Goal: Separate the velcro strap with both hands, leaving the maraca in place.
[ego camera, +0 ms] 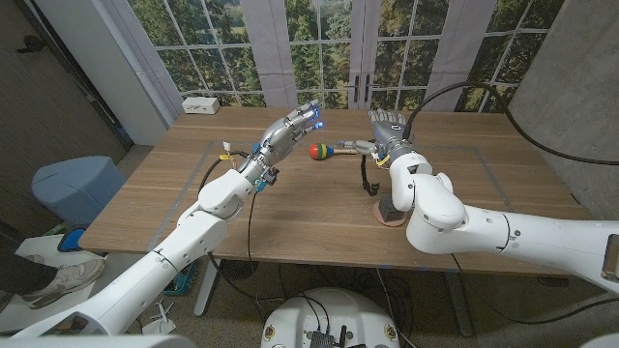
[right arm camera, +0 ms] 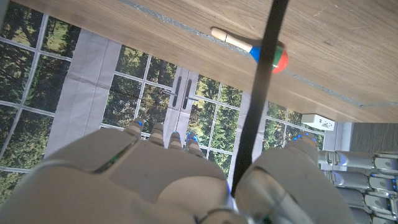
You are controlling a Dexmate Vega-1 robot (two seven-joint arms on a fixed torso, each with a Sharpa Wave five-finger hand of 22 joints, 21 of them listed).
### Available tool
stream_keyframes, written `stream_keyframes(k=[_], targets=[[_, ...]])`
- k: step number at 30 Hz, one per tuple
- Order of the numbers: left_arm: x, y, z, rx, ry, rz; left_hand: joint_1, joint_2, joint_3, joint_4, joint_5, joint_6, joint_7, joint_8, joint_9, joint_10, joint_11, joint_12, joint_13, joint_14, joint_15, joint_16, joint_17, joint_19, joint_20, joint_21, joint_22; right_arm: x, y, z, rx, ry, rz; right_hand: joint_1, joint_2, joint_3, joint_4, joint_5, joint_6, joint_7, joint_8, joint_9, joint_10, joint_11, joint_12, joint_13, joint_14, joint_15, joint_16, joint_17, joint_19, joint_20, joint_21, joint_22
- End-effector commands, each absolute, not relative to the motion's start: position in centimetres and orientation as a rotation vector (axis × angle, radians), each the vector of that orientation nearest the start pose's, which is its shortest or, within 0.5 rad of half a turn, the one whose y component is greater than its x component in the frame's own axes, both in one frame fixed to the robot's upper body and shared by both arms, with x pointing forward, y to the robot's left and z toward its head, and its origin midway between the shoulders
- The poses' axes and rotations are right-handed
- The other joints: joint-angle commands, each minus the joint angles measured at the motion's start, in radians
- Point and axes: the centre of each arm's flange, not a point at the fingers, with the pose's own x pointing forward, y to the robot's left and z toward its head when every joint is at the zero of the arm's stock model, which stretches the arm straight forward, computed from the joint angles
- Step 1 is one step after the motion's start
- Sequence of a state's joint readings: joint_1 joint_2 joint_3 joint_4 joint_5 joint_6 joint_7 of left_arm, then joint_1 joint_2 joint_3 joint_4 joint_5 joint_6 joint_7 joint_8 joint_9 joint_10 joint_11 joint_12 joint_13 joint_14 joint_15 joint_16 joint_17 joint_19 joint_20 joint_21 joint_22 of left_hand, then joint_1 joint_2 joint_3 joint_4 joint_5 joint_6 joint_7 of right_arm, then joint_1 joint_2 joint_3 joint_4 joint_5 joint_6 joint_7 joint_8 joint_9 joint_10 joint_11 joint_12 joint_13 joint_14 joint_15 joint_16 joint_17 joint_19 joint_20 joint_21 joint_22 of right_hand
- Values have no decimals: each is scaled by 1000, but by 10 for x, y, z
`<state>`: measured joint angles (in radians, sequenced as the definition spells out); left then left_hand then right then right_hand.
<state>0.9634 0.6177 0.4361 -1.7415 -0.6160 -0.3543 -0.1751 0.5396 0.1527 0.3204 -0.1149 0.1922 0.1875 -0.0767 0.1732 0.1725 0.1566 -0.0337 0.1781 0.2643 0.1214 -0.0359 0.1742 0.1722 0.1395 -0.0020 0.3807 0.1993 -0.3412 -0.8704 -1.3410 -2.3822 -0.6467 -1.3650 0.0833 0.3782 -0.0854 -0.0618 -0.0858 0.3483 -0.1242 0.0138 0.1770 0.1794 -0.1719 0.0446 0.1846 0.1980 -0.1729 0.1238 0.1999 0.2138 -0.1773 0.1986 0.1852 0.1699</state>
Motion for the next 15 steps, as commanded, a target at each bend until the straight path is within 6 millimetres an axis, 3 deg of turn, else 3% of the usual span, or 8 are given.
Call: stream_keyframes(k=[1, 15], targets=[[542, 182, 16, 99, -834, -629, -7, -2, 5, -1, -1, 0, -1, 6, 1, -1, -1, 8, -2, -7, -18, 3, 1, -1, 1, -2, 2, 484, -118, 46, -1651, -324, -236, 16, -8, -3, -10, 9, -9, -4, 5, 5, -76, -2, 8, 3, -193, 13, 9, 0, -51, 0, 11, 2], [541, 183, 14, 98, -833, -621, -11, -5, 9, -9, -2, 3, 3, 7, 1, -3, -1, 9, -13, -9, -15, 3, -1, -1, 2, -4, 0, 482, -113, 72, -1648, -267, 15, 19, -8, -12, -9, 15, -13, -6, 8, 5, -75, -1, 12, 4, -192, 21, 12, 1, -28, 5, 16, 2]])
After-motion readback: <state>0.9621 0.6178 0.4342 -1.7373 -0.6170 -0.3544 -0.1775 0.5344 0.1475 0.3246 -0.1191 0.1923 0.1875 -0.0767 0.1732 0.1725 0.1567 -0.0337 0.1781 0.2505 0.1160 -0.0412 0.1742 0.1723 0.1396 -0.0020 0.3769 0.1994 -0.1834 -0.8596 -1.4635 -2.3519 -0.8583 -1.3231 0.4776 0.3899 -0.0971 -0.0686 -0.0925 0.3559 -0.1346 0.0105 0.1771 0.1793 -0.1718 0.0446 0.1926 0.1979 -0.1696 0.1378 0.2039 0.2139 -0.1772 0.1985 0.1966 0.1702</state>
